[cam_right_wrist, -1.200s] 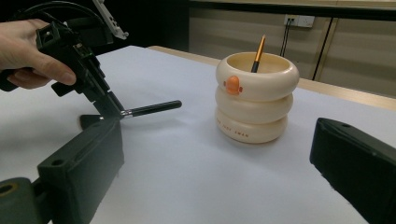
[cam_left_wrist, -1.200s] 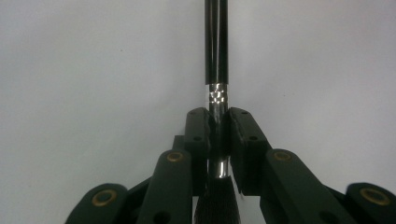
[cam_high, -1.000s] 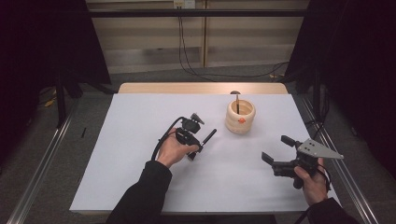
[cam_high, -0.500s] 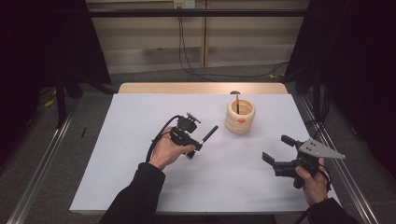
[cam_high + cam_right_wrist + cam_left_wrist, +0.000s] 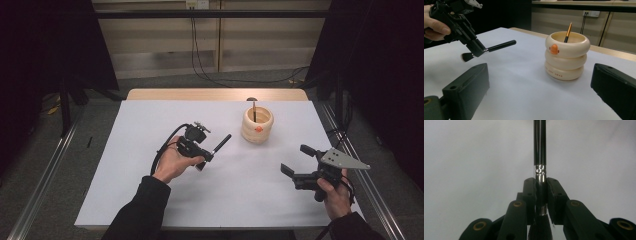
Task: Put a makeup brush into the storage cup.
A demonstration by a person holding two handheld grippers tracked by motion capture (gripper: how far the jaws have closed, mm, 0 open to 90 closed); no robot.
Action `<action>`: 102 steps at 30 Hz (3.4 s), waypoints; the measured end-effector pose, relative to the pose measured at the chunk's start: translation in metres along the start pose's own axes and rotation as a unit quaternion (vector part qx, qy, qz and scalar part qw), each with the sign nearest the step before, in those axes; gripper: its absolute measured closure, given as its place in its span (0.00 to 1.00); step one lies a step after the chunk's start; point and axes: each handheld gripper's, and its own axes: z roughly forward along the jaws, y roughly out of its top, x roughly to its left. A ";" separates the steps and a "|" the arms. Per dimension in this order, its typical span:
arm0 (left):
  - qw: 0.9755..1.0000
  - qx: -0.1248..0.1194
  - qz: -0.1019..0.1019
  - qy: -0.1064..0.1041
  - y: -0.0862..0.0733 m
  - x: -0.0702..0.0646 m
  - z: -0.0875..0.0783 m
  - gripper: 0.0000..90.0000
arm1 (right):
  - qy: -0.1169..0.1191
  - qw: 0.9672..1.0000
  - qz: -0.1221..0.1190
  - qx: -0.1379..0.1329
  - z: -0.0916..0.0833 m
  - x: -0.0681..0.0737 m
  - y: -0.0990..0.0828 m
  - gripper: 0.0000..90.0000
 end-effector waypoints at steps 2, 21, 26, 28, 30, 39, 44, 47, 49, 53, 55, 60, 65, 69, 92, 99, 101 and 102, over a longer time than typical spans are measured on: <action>1.000 0.003 0.009 -0.003 -0.001 0.000 -0.002 0.87 | 0.002 1.000 0.001 0.000 0.000 0.001 0.000 0.02; 0.999 -0.013 0.046 -0.014 -0.006 -0.014 -0.015 0.87 | 0.033 0.999 -0.007 -0.002 0.000 0.001 0.006 0.03; 0.998 -0.012 0.052 -0.018 -0.007 -0.016 -0.016 0.87 | 0.044 0.999 -0.018 0.004 0.002 0.002 0.008 0.04; 0.998 -0.012 0.057 -0.018 -0.007 -0.017 -0.017 0.87 | 0.048 0.999 -0.021 0.005 0.003 0.003 0.008 0.04; 0.998 -0.012 0.056 -0.021 -0.008 -0.019 -0.018 0.87 | 0.043 0.999 -0.025 0.008 0.004 0.004 0.009 0.04; 0.997 -0.012 0.071 -0.021 -0.013 -0.024 -0.023 0.87 | 0.036 0.999 -0.033 0.017 0.007 0.006 0.014 0.10; 0.996 0.002 0.088 -0.020 -0.016 -0.024 -0.025 0.87 | 0.049 0.998 -0.028 0.016 0.010 0.009 0.019 0.11; 0.996 -0.002 0.086 -0.020 -0.017 -0.025 -0.025 0.87 | 0.051 0.998 -0.021 0.018 0.012 0.010 0.022 0.14; 0.996 0.001 0.090 -0.018 -0.017 -0.025 -0.026 0.87 | 0.054 0.998 -0.021 0.020 0.014 0.010 0.024 0.14; 0.995 -0.002 0.095 -0.022 -0.017 -0.027 -0.028 0.87 | 0.061 0.997 -0.028 0.025 0.017 0.009 0.029 0.16; 0.995 0.000 0.101 -0.023 -0.016 -0.028 -0.029 0.87 | 0.064 0.997 -0.030 0.026 0.019 0.010 0.030 0.17; 0.993 0.003 0.111 -0.030 -0.017 -0.032 -0.029 0.87 | 0.079 0.996 -0.037 0.021 0.024 0.009 0.034 0.18; 0.992 0.007 0.124 -0.033 -0.019 -0.039 -0.030 0.87 | 0.086 0.994 -0.051 0.043 0.026 0.011 0.043 0.16; 0.991 0.006 0.130 -0.033 -0.019 -0.043 -0.030 0.87 | 0.118 0.990 -0.053 0.057 0.033 0.013 0.048 0.15; 0.988 0.033 0.147 -0.038 -0.020 -0.054 -0.018 0.87 | 0.240 0.948 -0.128 0.164 0.074 0.029 0.058 0.38; 0.985 0.050 0.163 -0.039 -0.019 -0.057 -0.017 0.87 | 0.258 0.932 -0.150 0.206 0.085 0.032 0.053 0.42; 0.984 0.054 0.166 -0.038 -0.018 -0.057 -0.016 0.87 | 0.263 0.927 -0.159 0.216 0.087 0.032 0.053 0.44; 0.984 0.054 0.166 -0.037 -0.018 -0.058 -0.016 0.87 | 0.264 0.926 -0.161 0.218 0.088 0.033 0.054 0.44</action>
